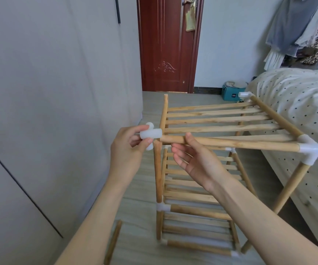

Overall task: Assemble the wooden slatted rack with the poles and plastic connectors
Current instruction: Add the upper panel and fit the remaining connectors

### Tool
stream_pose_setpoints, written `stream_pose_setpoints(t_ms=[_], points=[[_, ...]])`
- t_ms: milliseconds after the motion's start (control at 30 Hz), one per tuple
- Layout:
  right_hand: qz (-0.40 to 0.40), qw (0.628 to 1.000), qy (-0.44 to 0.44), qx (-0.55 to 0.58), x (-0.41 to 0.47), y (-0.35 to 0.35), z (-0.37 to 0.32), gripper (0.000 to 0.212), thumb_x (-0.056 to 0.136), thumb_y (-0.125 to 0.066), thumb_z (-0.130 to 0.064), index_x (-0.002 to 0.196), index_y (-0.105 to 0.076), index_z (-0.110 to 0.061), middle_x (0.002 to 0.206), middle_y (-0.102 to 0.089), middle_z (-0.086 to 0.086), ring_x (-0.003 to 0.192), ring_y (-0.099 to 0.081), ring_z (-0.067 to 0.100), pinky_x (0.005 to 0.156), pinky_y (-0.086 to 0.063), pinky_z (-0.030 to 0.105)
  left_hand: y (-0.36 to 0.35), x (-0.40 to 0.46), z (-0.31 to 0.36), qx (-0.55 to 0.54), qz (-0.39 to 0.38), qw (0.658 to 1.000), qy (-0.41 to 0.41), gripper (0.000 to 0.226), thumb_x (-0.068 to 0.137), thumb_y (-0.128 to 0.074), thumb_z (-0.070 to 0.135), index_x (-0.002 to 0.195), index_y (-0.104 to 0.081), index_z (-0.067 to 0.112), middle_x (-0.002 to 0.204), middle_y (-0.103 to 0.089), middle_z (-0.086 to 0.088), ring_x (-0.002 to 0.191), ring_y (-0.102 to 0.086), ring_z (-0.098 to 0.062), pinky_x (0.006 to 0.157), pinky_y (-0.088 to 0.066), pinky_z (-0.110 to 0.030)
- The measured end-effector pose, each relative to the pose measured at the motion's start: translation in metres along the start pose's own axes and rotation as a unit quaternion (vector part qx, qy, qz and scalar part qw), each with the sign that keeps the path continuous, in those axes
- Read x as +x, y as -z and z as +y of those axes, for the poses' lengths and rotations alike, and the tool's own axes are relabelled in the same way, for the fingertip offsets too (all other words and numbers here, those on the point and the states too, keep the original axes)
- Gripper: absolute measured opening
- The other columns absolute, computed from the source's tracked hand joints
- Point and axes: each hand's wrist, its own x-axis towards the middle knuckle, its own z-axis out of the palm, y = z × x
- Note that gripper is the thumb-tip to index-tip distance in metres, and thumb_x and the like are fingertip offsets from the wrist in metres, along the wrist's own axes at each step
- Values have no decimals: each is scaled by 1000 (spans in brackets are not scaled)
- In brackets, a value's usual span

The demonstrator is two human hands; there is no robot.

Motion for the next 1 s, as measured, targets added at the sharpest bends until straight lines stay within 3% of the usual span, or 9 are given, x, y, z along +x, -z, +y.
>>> stream_pose_setpoints(t_ms=[167,300,433,833,1000], points=[[-2,1000,12,13,-3,0,-2,25,91,-56,-26,75,-66,-10,77,-68,9,71,-66,14,73,-55,24,-4,0,0,78,17,996,-39,34,80,-69,0,97,-64,29,98,-55,11,80,-61,5,77,-43,-4],[-7,1000,15,26,-4,-1,-3,25,92,-55,-25,76,-66,-10,76,-68,9,69,-67,13,69,-57,22,0,0,-1,106,19,993,-42,33,80,-68,-2,100,-66,24,93,-50,12,79,-59,1,75,-41,-1],[-14,1000,18,21,-5,0,-4,24,92,-55,-25,78,-67,-10,77,-69,8,71,-68,13,73,-57,23,1,-2,3,107,4,993,-41,30,80,-69,1,104,-68,20,97,-53,4,83,-60,-4,76,-42,-2],[-18,999,21,16,-8,0,-8,31,91,-56,-25,68,-72,-12,78,-70,10,71,-68,14,71,-58,24,-5,-5,4,128,16,988,-85,30,81,-69,2,105,-68,20,96,-51,5,84,-59,-5,79,-44,-6],[-22,999,33,-11,-9,3,-8,25,91,-55,-25,83,-68,-6,76,-70,9,71,-67,13,73,-57,24,-12,-7,6,122,2,987,-106,34,79,-70,3,103,-66,27,95,-50,13,84,-61,-11,81,-47,-13]])
